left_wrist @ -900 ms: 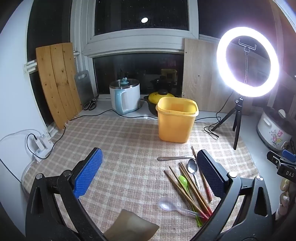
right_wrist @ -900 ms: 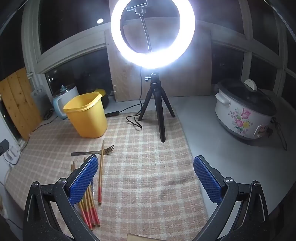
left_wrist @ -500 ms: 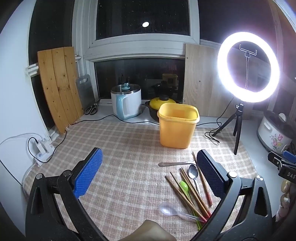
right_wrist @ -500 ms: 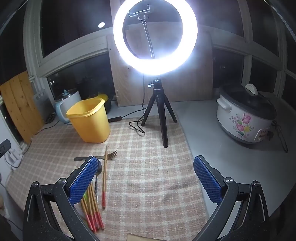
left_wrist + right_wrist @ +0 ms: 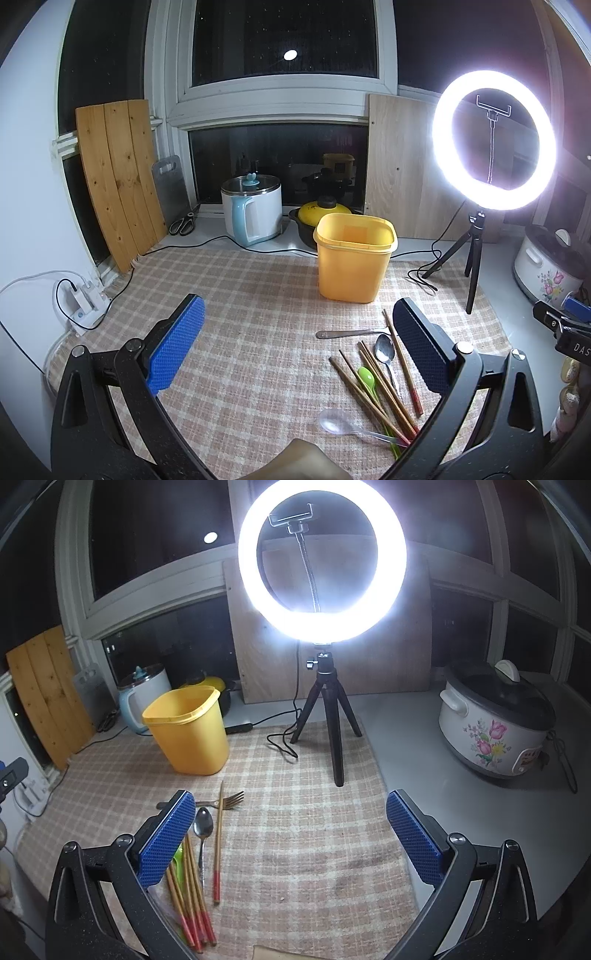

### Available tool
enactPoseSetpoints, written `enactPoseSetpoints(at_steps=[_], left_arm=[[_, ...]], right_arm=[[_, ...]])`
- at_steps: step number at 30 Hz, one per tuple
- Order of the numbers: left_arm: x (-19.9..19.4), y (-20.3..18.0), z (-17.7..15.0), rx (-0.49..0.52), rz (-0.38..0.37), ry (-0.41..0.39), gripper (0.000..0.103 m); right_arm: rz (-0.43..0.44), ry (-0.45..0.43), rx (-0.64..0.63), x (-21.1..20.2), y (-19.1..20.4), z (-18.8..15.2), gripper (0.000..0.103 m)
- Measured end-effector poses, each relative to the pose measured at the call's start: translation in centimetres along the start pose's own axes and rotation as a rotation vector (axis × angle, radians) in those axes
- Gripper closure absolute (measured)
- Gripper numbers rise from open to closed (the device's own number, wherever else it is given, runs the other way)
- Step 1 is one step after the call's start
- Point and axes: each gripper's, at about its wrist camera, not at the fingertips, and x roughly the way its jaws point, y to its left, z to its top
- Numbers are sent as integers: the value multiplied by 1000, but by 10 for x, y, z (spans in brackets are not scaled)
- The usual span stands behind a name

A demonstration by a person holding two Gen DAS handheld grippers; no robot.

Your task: Organize utensils

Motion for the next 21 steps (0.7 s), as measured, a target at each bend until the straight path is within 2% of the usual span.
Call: enactPoseSetpoints(at_steps=[21], left_arm=[[0, 0, 2, -2, -2, 1, 0]], right_arm=[[8, 4, 2, 3, 3, -3, 0]])
